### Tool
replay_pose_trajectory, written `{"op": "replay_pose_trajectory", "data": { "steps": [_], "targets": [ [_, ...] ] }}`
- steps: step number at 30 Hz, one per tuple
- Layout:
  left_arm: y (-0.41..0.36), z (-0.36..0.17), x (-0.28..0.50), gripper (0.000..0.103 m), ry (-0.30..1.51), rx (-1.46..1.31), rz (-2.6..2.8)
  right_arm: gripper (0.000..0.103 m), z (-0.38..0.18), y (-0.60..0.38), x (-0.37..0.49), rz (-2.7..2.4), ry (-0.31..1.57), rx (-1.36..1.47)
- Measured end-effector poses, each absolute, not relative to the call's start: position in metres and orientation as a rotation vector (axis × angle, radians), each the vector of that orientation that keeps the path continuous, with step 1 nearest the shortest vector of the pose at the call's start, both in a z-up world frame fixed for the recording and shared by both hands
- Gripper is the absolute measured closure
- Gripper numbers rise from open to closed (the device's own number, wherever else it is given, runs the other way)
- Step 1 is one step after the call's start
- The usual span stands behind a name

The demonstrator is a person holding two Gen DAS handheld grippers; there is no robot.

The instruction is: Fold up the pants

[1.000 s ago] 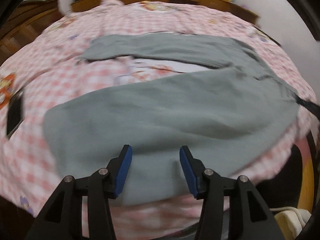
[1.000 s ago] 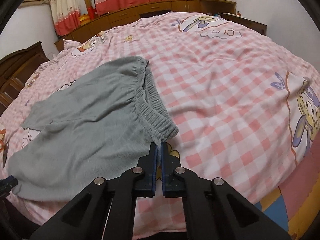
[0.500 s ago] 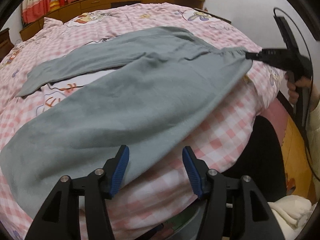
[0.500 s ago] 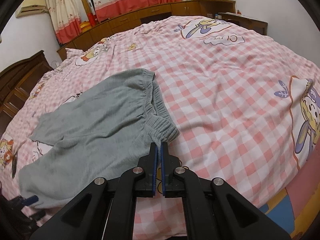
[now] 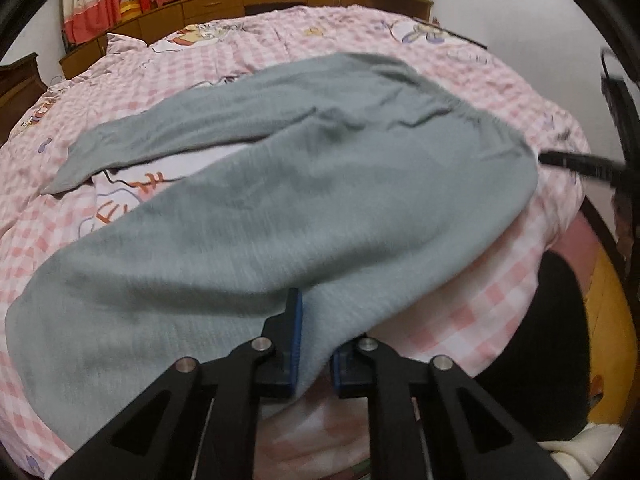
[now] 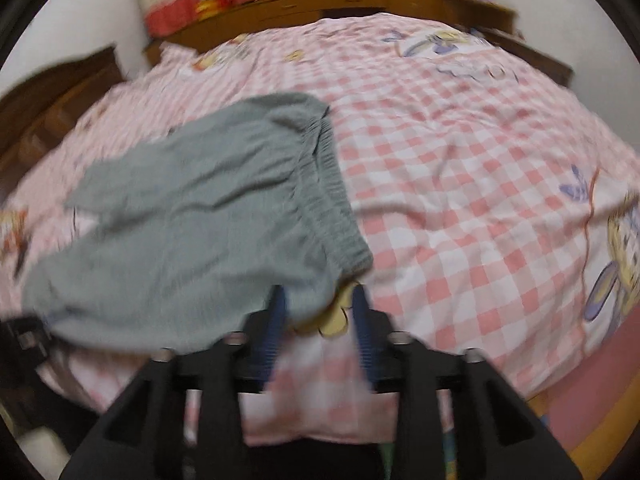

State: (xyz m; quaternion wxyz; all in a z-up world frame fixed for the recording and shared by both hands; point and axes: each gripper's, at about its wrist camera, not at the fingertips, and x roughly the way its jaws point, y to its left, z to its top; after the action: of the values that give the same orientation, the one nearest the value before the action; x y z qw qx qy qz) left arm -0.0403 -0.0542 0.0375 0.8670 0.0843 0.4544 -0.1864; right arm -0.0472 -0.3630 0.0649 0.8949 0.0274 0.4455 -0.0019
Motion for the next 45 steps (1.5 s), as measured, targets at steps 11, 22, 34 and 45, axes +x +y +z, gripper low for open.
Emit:
{"op": "replay_pose_trajectory", "data": {
  "steps": [11,22,34,45],
  "targets": [
    [-0.055,0.051,-0.037,0.092,0.952,0.137,-0.376,0.044,0.044,-0.292,-0.064,0.154,0.916,-0.569],
    [-0.051,0.059,-0.042,0.091,0.924,0.132,-0.372,0.056,0.033,-0.303,-0.029,0.056,0.828,-0.603],
    [-0.032,0.021,-0.046,0.058,0.961,0.225,-0.202,0.093,0.097,-0.325,-0.023,0.089,0.731,-0.278],
    [0.040,0.050,-0.055,0.096,0.949,-0.051,-0.198,0.093,0.084,-0.319,-0.028,0.079,0.775,-0.276]
  ]
}}
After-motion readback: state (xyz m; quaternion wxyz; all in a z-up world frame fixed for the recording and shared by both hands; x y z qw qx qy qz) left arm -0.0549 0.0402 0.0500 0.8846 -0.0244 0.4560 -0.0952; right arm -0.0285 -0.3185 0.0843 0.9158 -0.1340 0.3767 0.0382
